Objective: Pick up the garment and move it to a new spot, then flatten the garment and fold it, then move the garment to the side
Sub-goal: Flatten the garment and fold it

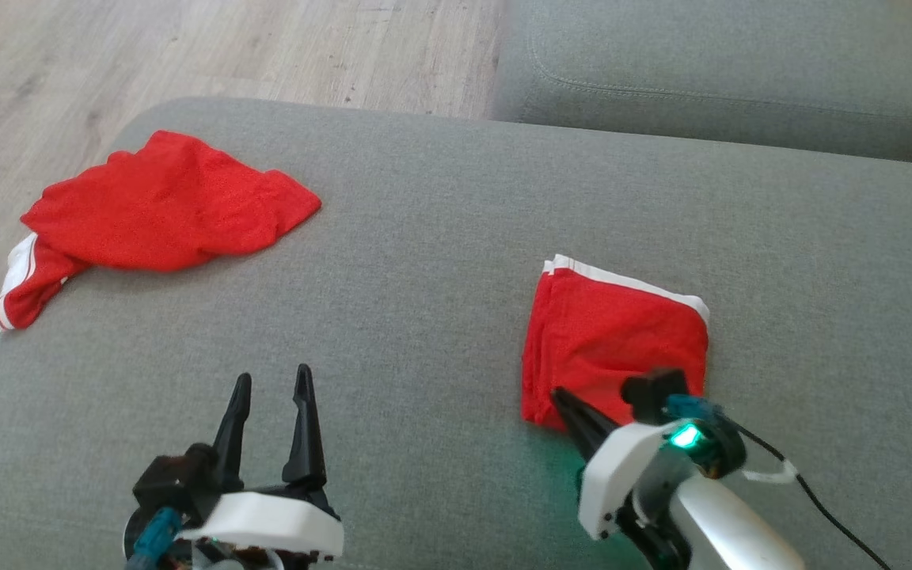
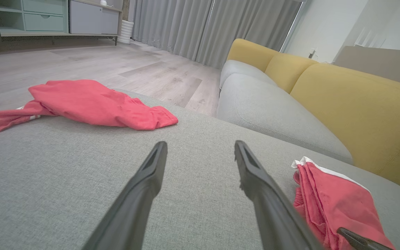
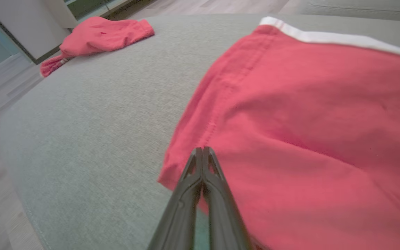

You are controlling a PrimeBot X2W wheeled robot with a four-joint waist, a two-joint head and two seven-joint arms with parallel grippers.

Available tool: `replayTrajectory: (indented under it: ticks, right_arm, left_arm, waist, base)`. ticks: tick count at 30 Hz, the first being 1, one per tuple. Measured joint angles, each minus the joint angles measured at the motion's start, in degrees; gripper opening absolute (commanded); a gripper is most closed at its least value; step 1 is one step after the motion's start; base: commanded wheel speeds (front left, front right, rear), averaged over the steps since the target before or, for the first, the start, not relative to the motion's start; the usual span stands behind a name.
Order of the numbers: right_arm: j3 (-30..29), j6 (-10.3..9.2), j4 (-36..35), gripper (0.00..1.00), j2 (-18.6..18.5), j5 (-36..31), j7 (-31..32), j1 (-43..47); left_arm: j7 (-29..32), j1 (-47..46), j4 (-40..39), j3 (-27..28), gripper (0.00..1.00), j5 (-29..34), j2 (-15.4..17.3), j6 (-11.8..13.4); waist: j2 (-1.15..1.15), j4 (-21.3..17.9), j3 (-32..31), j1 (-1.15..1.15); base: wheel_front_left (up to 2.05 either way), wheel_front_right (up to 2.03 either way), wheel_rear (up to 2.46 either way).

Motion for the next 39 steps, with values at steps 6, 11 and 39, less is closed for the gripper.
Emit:
replayTrajectory:
  ticks: [6, 11, 39]
  right_arm:
    - [6.1, 0.0, 1.1, 0.0, 0.0, 1.8, 0.0, -2.6]
    - [7.3, 0.0, 1.8, 0.0, 0.0, 2.7, -2.8, -3.0]
    - [-23.8, 0.0, -17.1, 1.0, 0.5, -8.8, -10.0, 14.1]
  left_arm:
    - [0.0, 0.0, 0.0, 0.1, 1.0, 0.0, 0.0, 0.0]
    - [0.0, 0.0, 0.1, 0.8, 1.0, 0.0, 0.0, 0.0]
    - [0.0, 2.9, 8.7, 0.3, 1.0, 3.5, 0.8, -4.1]
  waist:
    - [0.0, 0.3, 0.3, 0.0]
    - [0.0, -0.1, 0.2, 0.0]
    - [0.0, -9.2, -6.4, -0.01]
  base:
    - [0.0, 0.0, 0.0]
    - [0.0, 0.0, 0.0]
    - [0.0, 0.0, 0.0]
